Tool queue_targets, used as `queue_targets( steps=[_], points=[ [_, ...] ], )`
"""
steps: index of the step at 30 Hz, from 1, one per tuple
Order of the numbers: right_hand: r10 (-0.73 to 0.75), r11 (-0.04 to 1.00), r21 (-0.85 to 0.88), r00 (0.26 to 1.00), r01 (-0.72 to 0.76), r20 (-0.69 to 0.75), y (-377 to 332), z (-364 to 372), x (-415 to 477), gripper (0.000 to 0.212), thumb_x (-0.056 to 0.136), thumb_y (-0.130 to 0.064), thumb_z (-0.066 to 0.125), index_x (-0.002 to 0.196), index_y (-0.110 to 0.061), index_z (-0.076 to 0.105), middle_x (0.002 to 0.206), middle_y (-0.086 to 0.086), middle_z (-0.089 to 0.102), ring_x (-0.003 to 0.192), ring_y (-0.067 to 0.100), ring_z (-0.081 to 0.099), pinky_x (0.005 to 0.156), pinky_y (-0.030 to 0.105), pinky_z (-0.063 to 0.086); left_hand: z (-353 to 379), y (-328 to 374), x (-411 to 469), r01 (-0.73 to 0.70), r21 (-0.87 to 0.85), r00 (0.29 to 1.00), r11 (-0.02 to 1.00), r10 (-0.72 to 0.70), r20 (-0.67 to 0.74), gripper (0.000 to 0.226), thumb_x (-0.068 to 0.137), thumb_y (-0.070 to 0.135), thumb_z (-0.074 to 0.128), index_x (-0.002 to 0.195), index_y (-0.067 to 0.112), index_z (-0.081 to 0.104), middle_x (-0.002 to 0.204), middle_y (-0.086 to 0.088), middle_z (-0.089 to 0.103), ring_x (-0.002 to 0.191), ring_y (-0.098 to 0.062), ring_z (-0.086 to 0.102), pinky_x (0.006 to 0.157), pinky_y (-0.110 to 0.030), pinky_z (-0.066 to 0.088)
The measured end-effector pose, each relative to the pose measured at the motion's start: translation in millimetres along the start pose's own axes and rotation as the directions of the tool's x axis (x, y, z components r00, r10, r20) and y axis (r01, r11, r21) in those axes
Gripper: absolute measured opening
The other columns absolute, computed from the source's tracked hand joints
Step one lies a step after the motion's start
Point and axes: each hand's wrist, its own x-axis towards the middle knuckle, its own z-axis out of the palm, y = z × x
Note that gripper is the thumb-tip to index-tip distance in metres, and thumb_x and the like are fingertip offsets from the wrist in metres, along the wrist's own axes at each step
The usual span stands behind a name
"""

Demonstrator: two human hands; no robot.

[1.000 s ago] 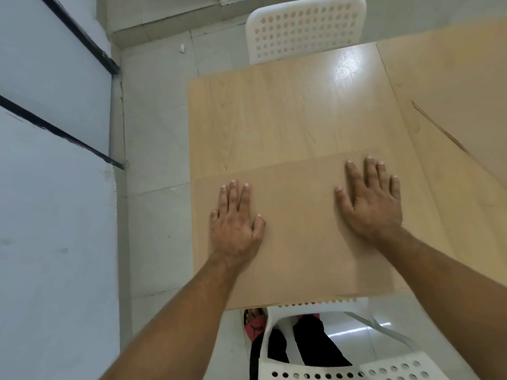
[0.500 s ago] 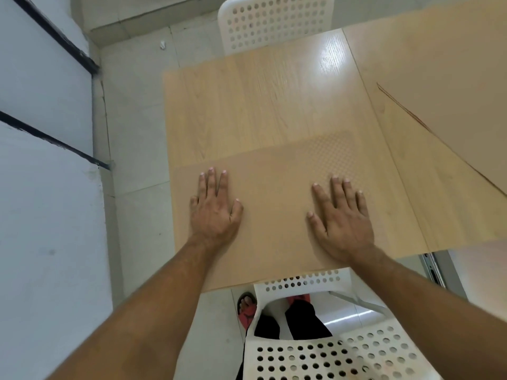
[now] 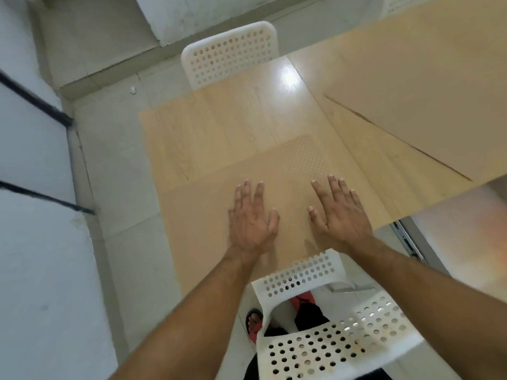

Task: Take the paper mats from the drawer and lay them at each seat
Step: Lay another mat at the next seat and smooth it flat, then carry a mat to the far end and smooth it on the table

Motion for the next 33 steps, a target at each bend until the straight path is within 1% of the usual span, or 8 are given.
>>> queue_targets(
  steps=[6,9,13,17,19,23,31,33],
  points=[
    [0.264,0.933,0.250,0.965,-0.258,0.013,44,-44,-54,0.063,0.100,-0.043,0.043,0.157,-0.027,0.021,0.164,0.013,0.021,0.151,0.026,0.016,0.120,0.043,0.020,-1,93,-24,-0.303,0.028,0.944,0.953,0.296,0.146,0.070,0.090,0.036,0.049,0.154,0.022,0.025,0.163,-0.007,0.019,0.150,-0.025,0.014,0.116,-0.051,0.026],
    [0.382,0.859,0.372,0.924,-0.353,-0.003,72,-63,-81,0.061,0.097,-0.039,0.049,0.154,-0.024,0.031,0.157,0.009,0.036,0.142,0.025,0.034,0.112,0.038,0.032,0,127,-30,-0.401,0.032,0.900,0.916,0.387,0.199,0.068,0.090,0.034,0.048,0.153,0.022,0.027,0.162,-0.007,0.022,0.149,-0.025,0.016,0.115,-0.050,0.029],
    [0.517,0.712,0.533,0.855,-0.458,0.045,118,-85,-95,0.060,0.095,-0.043,0.050,0.150,-0.024,0.038,0.148,0.012,0.046,0.125,0.033,0.053,0.098,0.036,0.043,10,173,-31,-0.459,0.048,0.873,0.887,0.440,0.208,0.066,0.091,0.038,0.047,0.152,0.021,0.030,0.160,-0.007,0.026,0.148,-0.025,0.019,0.113,-0.049,0.030],
    [0.621,0.505,0.715,0.779,-0.483,0.087,185,-101,-90,0.047,0.095,-0.033,0.053,0.141,-0.022,0.051,0.138,0.010,0.056,0.118,0.027,0.055,0.095,0.033,0.042,36,228,-23,-0.493,0.063,0.855,0.868,0.470,0.219,0.061,0.095,0.040,0.047,0.151,0.020,0.034,0.158,-0.006,0.029,0.146,-0.024,0.022,0.113,-0.048,0.031],
    [0.630,0.442,0.754,0.767,-0.485,0.125,222,-105,-83,0.043,0.094,-0.031,0.055,0.135,-0.021,0.057,0.129,0.008,0.060,0.107,0.023,0.057,0.089,0.030,0.043,57,260,-15,-0.491,0.069,0.854,0.868,0.465,0.233,0.058,0.095,0.038,0.048,0.149,0.019,0.038,0.157,-0.006,0.031,0.146,-0.024,0.024,0.112,-0.049,0.033],
    [0.587,0.434,0.757,0.791,-0.488,0.173,286,-104,-60,0.037,0.090,-0.031,0.058,0.125,-0.022,0.065,0.114,0.005,0.066,0.097,0.023,0.063,0.080,0.027,0.044,101,325,9,-0.449,0.095,0.875,0.889,0.415,0.249,0.055,0.096,0.037,0.048,0.147,0.019,0.042,0.157,-0.005,0.033,0.145,-0.021,0.025,0.112,-0.047,0.034],
    [0.549,0.428,0.754,0.806,-0.498,0.221,360,-98,-27,0.029,0.086,-0.029,0.061,0.113,-0.028,0.070,0.097,-0.004,0.070,0.091,0.019,0.066,0.082,0.028,0.050,173,413,62,-0.401,0.169,0.880,0.900,0.328,0.343,0.057,0.097,0.043,0.045,0.148,0.021,0.037,0.163,-0.003,0.023,0.151,-0.023,0.014,0.112,-0.050,0.031],
    [0.530,0.417,0.769,0.817,-0.485,0.228,371,-93,-19,0.027,0.086,-0.029,0.061,0.111,-0.030,0.070,0.092,-0.008,0.071,0.088,0.017,0.067,0.081,0.029,0.052,186,422,75,-0.400,0.197,0.881,0.895,0.316,0.353,0.052,0.097,0.042,0.046,0.144,0.021,0.041,0.161,-0.003,0.025,0.150,-0.024,0.017,0.109,-0.050,0.034]
  ],
)
